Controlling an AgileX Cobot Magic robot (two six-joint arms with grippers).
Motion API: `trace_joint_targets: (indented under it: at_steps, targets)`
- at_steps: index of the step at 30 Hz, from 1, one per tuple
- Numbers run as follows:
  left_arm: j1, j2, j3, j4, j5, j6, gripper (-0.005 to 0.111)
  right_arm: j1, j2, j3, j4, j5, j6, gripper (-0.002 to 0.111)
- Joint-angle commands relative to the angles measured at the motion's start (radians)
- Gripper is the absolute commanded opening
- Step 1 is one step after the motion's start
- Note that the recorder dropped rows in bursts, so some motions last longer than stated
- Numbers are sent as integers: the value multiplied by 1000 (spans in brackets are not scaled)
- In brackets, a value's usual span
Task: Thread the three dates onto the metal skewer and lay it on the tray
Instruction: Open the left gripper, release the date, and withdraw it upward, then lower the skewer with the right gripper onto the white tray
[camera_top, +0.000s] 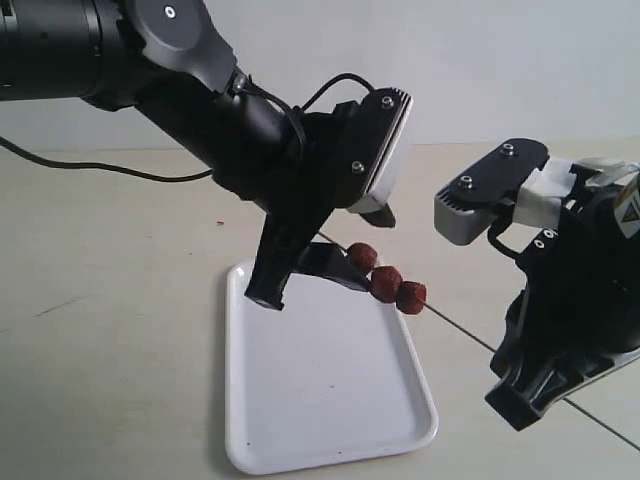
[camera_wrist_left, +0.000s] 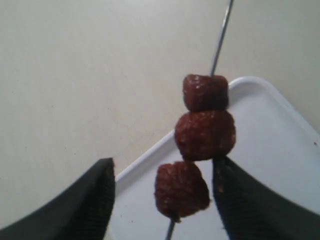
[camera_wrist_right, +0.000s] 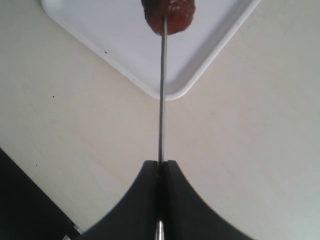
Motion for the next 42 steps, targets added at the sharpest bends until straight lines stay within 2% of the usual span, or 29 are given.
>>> trace_joint_targets:
  at_steps: [1,9,14,16,19,21,23,24,25,26,29,30,32,34,37,42]
  targets:
    - [-8,-6,1,-60,-21,-33,74,-3,-1,-12,-1,-12,-7,0]
    - [1,-59,1,-23,-56,-79,73,-3,-1,-12,-67,-12,82,0]
    - [30,-108,1,7,-56,-133,73,-3,-1,-12,-133,-12,143,0]
    - [45,-130,1,49,-56,-199,73,-3,-1,-12,-133,-12,151,0]
    - [74,-171,1,127,-52,-423,72,-3,-1,-12,-133,-30,202,0]
    - [93,-203,1,185,-47,-654,65,-3,2,-12,-133,-62,253,0]
    - [107,-230,1,249,-22,-817,51,-3,13,-12,-118,-98,274,0]
    - [111,-243,1,289,0,-883,40,-3,20,-12,-103,-110,274,0]
    - [118,-264,1,348,54,-972,16,-3,47,-12,-46,-146,272,0]
    - [123,-275,1,361,93,-996,2,-3,64,-12,-14,-165,269,0]
    - [141,-305,1,354,164,-1100,0,-3,121,-12,68,-236,263,0]
    - [148,-334,3,351,180,-1186,0,-3,168,-12,114,-293,263,0]
    - [151,-383,21,351,167,-1258,0,-3,214,-12,161,-343,263,0]
    - [151,-439,59,347,134,-1325,0,-3,259,-12,191,-382,263,0]
    - [151,-637,193,345,26,-1485,0,-3,353,-12,192,-484,306,0]
    - [151,-995,505,343,-170,-1678,0,41,481,-12,143,-623,438,0]
